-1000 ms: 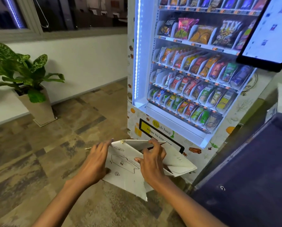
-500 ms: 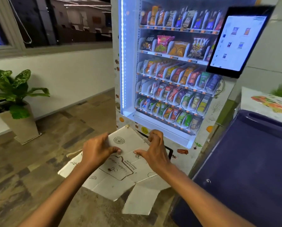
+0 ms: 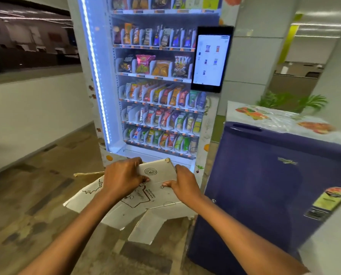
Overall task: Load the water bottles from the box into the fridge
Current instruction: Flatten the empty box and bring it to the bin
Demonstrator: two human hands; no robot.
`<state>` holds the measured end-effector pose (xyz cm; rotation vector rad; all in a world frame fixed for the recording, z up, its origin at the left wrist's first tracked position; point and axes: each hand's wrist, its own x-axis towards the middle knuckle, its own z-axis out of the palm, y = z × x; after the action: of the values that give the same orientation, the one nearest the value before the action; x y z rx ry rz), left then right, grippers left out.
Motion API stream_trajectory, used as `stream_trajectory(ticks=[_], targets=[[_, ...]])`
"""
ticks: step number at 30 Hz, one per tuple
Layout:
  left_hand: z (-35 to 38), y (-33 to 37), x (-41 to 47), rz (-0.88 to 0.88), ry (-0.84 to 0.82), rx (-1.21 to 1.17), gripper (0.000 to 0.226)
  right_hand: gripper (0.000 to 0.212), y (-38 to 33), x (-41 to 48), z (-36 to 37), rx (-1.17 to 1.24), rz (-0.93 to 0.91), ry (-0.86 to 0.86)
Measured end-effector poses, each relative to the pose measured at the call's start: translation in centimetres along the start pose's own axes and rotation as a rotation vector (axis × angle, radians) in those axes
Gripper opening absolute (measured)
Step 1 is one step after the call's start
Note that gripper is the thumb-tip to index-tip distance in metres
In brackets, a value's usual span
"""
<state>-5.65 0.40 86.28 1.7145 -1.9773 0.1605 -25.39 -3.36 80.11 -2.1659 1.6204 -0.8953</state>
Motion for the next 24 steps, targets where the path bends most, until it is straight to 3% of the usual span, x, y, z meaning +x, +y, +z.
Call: stream_trajectory(ticks=[5,11,19,24], targets=[[0.4,4.6,0.7,0.098,-0.128,0.041,0.038,0.04,2.4,-3.4,-3.5,0.03,0.084,0.08],[0.7,12.5,-1.8,0.264,-0.23,0.006,0.061,0.038,4.8,-11.1,-8.8,-0.016,0.169,0.18],[0.5,23.8,-10.8,0.493,-0.22,-0.293,0.028,0.027,7.1,-26.1,-15.6,-0.039,0.331,0.424],[0.1,30.2,-16.3,0.602,-0.263,-0.437,0.026,0.035,7.8,-35.6,-20.0,-0.043,0.464,0.482]])
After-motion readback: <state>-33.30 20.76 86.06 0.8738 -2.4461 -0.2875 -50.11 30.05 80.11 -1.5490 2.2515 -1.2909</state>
